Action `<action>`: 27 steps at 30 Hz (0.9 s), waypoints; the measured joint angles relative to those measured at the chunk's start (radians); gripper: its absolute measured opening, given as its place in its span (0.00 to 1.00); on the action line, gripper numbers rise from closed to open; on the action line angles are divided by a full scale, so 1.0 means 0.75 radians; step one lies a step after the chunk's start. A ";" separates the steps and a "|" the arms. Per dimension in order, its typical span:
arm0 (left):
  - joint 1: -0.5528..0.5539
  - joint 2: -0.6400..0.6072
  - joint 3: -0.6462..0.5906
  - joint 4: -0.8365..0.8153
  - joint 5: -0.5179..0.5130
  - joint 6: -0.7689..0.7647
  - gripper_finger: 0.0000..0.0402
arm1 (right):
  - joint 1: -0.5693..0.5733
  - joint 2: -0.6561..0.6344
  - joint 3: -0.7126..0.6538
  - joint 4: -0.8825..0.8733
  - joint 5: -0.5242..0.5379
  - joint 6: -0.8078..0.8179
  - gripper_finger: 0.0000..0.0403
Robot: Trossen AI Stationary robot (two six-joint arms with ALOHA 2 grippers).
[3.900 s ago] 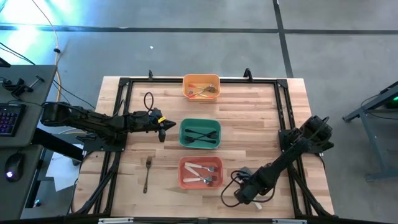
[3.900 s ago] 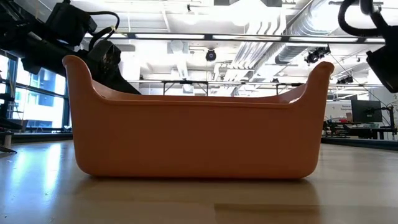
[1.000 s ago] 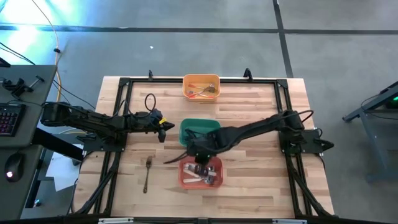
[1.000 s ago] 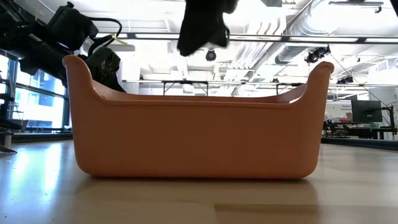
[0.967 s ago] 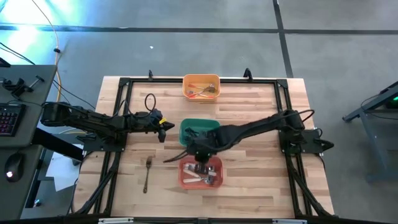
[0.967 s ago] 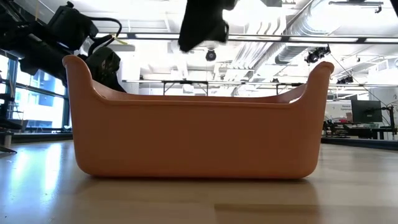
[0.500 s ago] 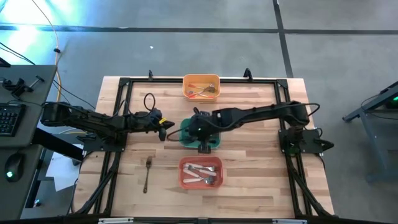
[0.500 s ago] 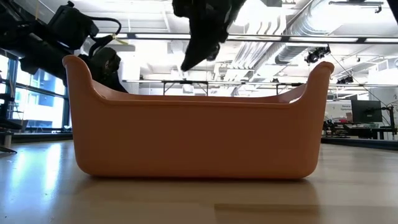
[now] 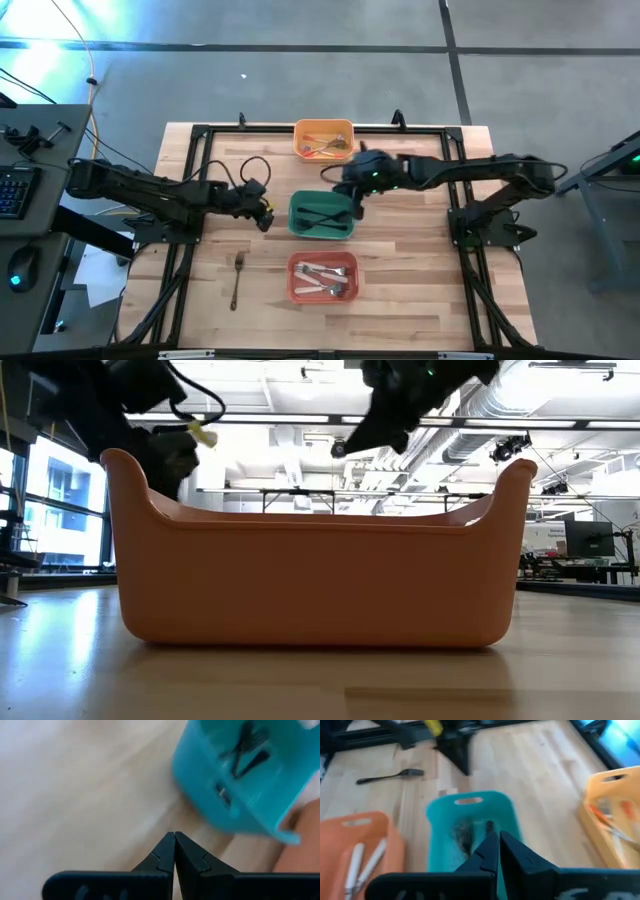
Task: Sort silverware by color (type)
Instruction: Put the black fork into the green bin
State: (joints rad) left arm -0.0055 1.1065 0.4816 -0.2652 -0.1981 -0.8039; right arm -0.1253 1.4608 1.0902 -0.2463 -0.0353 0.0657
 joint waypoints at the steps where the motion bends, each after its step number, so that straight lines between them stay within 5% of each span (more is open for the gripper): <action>1: -0.029 0.000 0.035 -0.105 0.001 -0.072 0.00 | -0.021 -0.036 -0.030 0.004 0.000 -0.020 0.00; 8: -0.263 0.001 0.199 -0.651 0.046 -0.615 0.00 | -0.142 -0.197 -0.185 0.002 -0.045 -0.116 0.00; 17: -0.632 0.092 0.269 -0.653 0.084 -1.273 0.10 | -0.267 -0.214 -0.210 -0.005 -0.244 -0.256 0.00; 27: -0.842 0.443 0.416 -0.647 0.278 -1.678 0.31 | -0.314 -0.213 -0.210 -0.015 -0.329 -0.335 0.00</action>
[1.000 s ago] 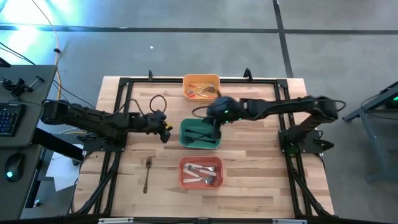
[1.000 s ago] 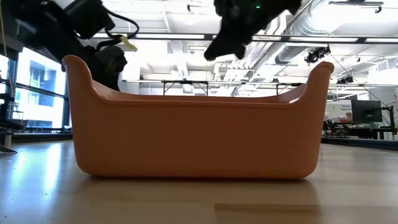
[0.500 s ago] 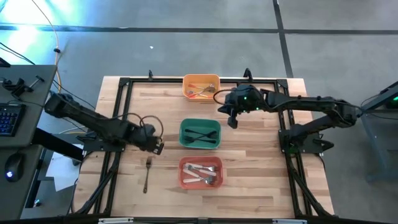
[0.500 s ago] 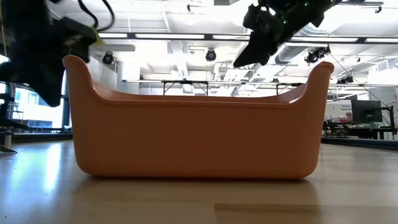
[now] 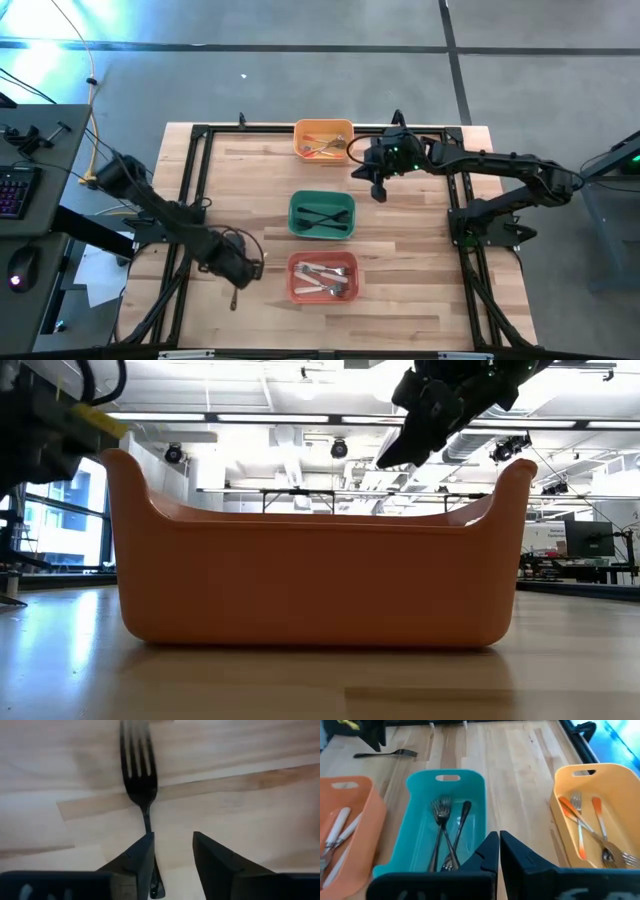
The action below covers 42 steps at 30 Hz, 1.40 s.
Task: Sort silverware by color (type)
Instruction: Put the black fork into the green bin
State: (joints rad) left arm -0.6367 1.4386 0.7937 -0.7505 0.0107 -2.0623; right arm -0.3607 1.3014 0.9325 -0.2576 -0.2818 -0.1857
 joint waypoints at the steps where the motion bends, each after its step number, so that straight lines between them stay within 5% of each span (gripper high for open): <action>1: -0.007 0.034 0.011 0.001 0.005 -0.028 0.32 | 0.000 0.000 0.000 0.000 -0.011 -0.008 0.00; 11: -0.013 0.224 0.037 0.015 0.010 -0.193 0.30 | 0.001 0.001 0.001 -0.020 -0.024 -0.075 0.00; 25: -0.006 0.238 0.041 0.010 -0.109 -0.165 0.01 | 0.001 0.001 0.001 -0.022 -0.035 -0.080 0.00; 42: 0.081 0.245 0.088 0.013 -0.056 -0.238 0.33 | 0.001 0.001 0.001 -0.032 -0.089 -0.114 0.00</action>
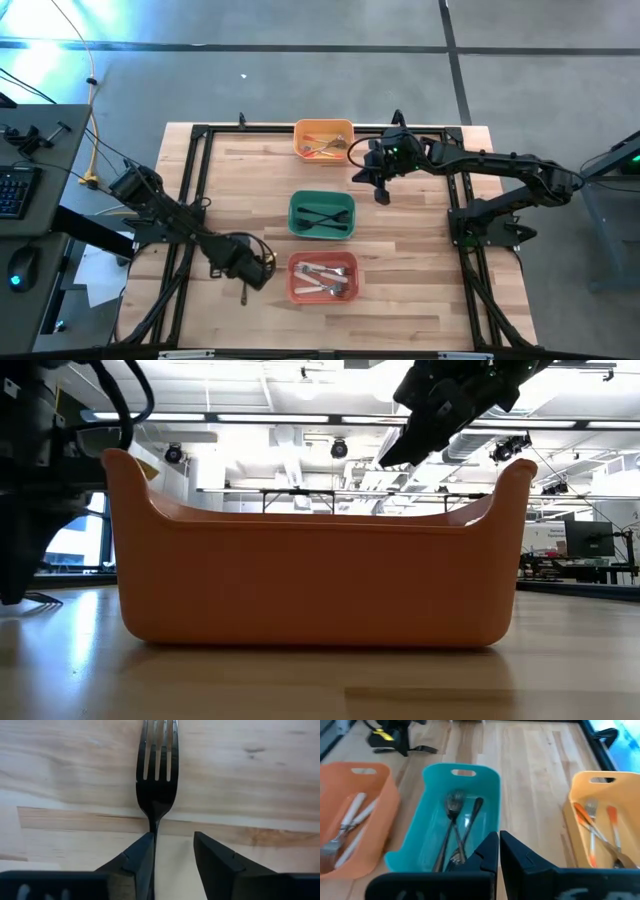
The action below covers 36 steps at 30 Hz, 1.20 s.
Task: Sort silverware by color (type)
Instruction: Put the black fork into the green bin
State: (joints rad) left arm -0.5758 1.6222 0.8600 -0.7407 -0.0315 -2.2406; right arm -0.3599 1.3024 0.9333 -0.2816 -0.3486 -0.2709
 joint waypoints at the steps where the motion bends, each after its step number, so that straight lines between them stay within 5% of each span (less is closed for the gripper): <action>1: 0.005 0.000 0.000 -0.001 0.000 -0.001 0.33 | 0.000 0.000 0.000 -0.004 -0.009 0.000 0.00; 23: 0.062 0.001 0.046 -0.208 0.048 0.038 0.33 | 0.000 0.000 0.001 -0.042 -0.014 -0.080 0.00; 30: 0.064 -0.003 -0.087 0.063 0.032 0.037 0.33 | -0.001 0.000 0.001 -0.042 -0.014 -0.094 0.00; 36: 0.066 -0.020 -0.099 0.061 0.032 0.098 0.24 | -0.001 0.000 0.001 -0.053 -0.014 -0.084 0.00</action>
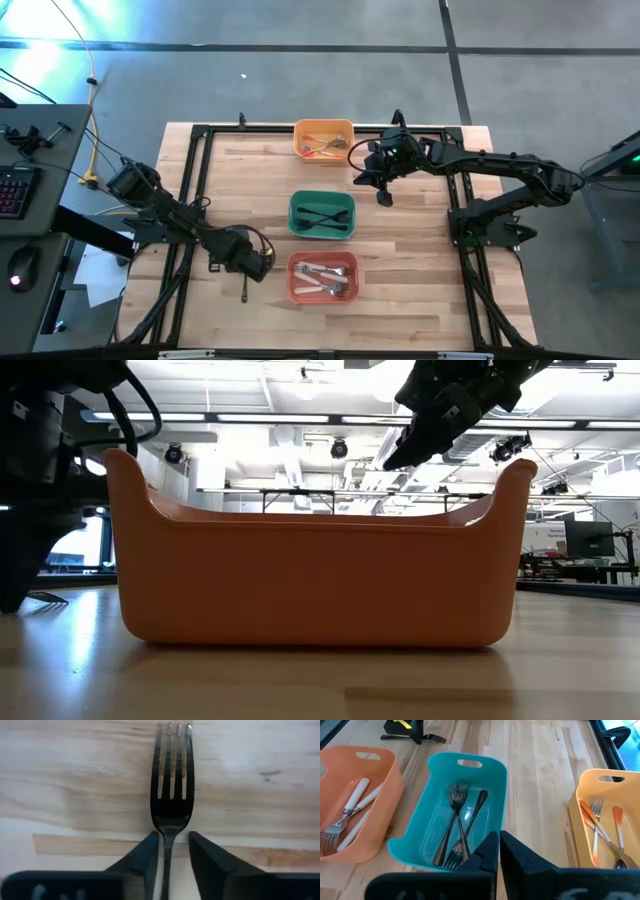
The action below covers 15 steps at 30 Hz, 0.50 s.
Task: Sort silverware by color (type)
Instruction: Put the black fork into the green bin
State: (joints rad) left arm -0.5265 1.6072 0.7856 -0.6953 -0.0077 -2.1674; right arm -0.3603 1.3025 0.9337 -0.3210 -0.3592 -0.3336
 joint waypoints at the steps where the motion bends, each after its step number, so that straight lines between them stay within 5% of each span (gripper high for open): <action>1: 0.003 -0.012 -0.001 0.000 0.000 0.039 0.21 | 0.000 0.000 0.000 0.000 0.000 -0.001 0.00; 6: 0.014 -0.048 -0.008 0.004 -0.057 0.158 0.03 | 0.000 0.000 0.000 0.001 0.001 0.022 0.00; 15: 0.145 -0.254 -0.007 -0.031 -0.119 0.542 0.01 | 0.000 0.000 0.000 0.083 0.021 0.204 0.00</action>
State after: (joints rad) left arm -0.4175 1.4167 0.7803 -0.7189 -0.0967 -1.7606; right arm -0.3603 1.3025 0.9337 -0.2588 -0.3435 -0.1805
